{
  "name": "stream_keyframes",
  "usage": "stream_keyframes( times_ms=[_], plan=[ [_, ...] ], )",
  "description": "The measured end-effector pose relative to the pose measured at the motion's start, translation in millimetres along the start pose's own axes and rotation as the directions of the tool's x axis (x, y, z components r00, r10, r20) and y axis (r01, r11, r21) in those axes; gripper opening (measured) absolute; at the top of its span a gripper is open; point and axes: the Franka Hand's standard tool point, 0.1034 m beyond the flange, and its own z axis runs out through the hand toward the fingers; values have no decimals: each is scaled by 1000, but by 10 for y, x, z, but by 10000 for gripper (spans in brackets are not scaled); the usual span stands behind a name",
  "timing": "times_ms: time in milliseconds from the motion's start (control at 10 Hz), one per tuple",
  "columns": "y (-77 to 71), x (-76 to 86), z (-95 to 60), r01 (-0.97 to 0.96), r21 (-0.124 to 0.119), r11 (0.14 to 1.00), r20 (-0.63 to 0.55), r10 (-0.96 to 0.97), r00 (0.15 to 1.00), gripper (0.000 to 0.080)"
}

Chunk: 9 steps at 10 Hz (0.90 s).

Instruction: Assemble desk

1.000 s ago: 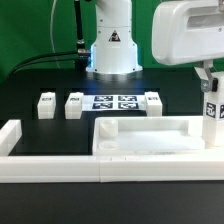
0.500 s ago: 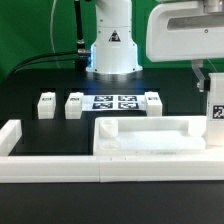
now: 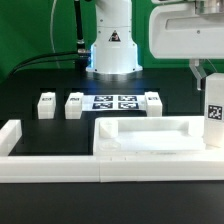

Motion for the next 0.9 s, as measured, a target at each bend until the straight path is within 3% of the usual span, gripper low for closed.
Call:
stream_keyframes(
  times_ms=[200,500,600,700,800,900],
  plan=[
    [2,12,0,-121,0,993,4,121,993,287],
    [-2,11,1,-122,-1,993,5,122,993,296],
    [-1,12,-2,-100,-3,995,4,100,995,472],
    [-15,6,-27,-31,-12,999,12,31,999,472],
    [-40,2,-48,24,-11,1000,14,-24,1000,608],
    [-47,-6,-49,106,-10,994,14,-105,994,637]
  ],
)
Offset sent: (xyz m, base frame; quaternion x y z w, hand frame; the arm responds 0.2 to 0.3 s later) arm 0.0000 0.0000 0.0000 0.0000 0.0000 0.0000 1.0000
